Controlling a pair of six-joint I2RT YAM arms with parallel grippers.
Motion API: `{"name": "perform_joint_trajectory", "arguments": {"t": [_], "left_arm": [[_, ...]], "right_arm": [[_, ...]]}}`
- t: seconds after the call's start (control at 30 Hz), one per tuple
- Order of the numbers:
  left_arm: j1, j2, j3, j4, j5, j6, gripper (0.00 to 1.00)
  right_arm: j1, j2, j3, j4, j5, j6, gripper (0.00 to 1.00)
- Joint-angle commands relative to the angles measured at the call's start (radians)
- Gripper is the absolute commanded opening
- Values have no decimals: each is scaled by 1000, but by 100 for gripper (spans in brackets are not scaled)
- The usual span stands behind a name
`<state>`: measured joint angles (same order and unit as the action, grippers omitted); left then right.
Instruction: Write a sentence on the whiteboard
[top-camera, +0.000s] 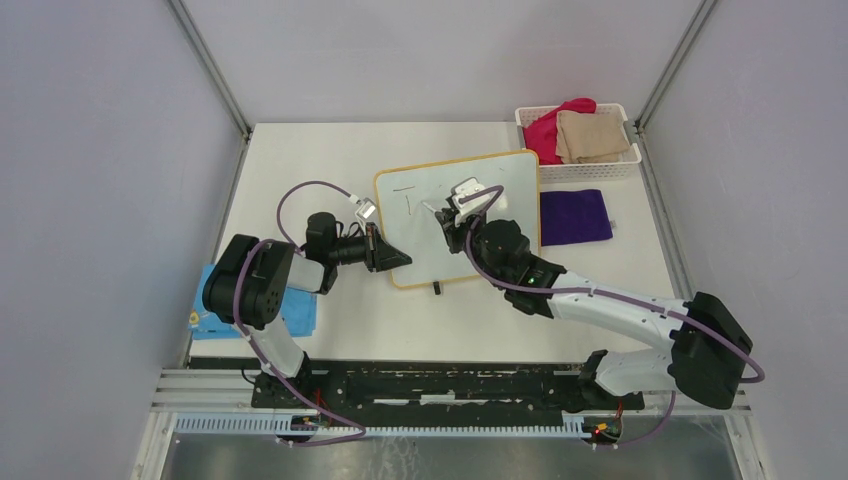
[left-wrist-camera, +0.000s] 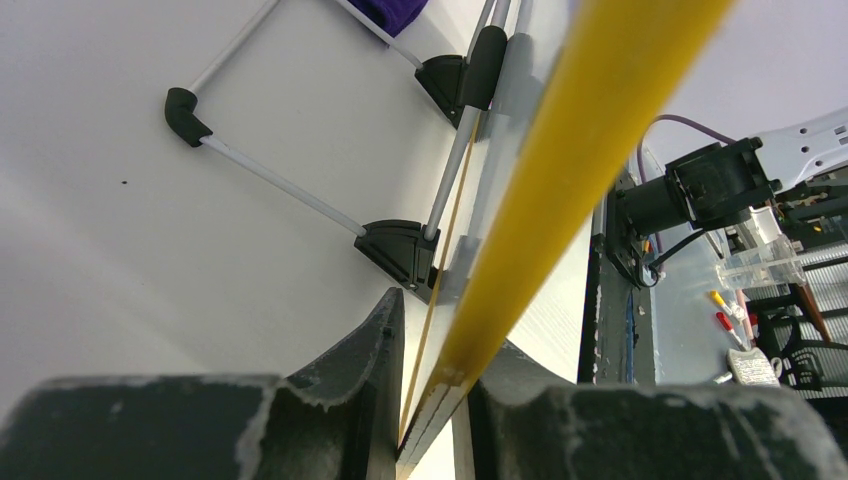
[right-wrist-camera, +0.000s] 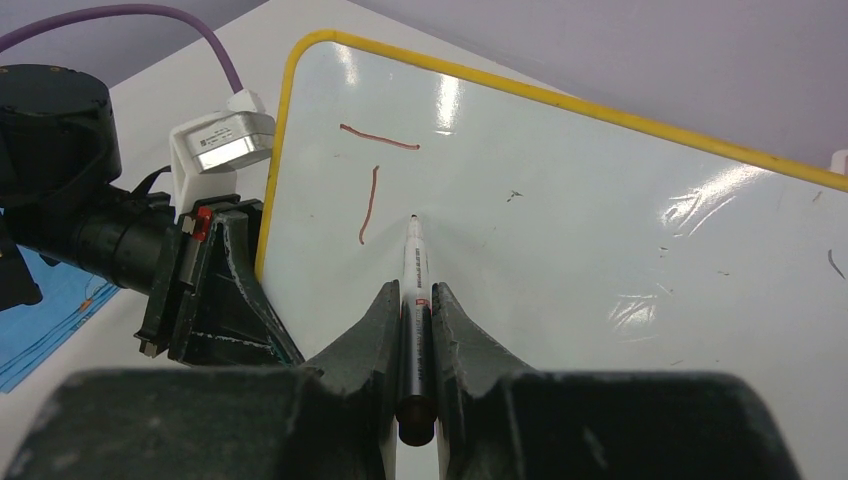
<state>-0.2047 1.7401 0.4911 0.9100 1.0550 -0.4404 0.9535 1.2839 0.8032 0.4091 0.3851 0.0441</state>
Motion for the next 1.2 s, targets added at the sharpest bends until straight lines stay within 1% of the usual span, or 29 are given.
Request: {"name": "perform_joint_trajectory", "arguments": {"t": [0.0, 0.57, 1.17], "left_arm": [[-2, -3, 10, -72, -77, 60, 2], [-3, -5, 11, -74, -77, 63, 2], [-5, -10, 11, -84, -77, 67, 2]], "right_arm": [[2, 11, 59, 50, 3, 8, 0], [1, 61, 80, 6, -21, 16, 0], [1, 15, 25, -37, 38, 11, 0]]}}
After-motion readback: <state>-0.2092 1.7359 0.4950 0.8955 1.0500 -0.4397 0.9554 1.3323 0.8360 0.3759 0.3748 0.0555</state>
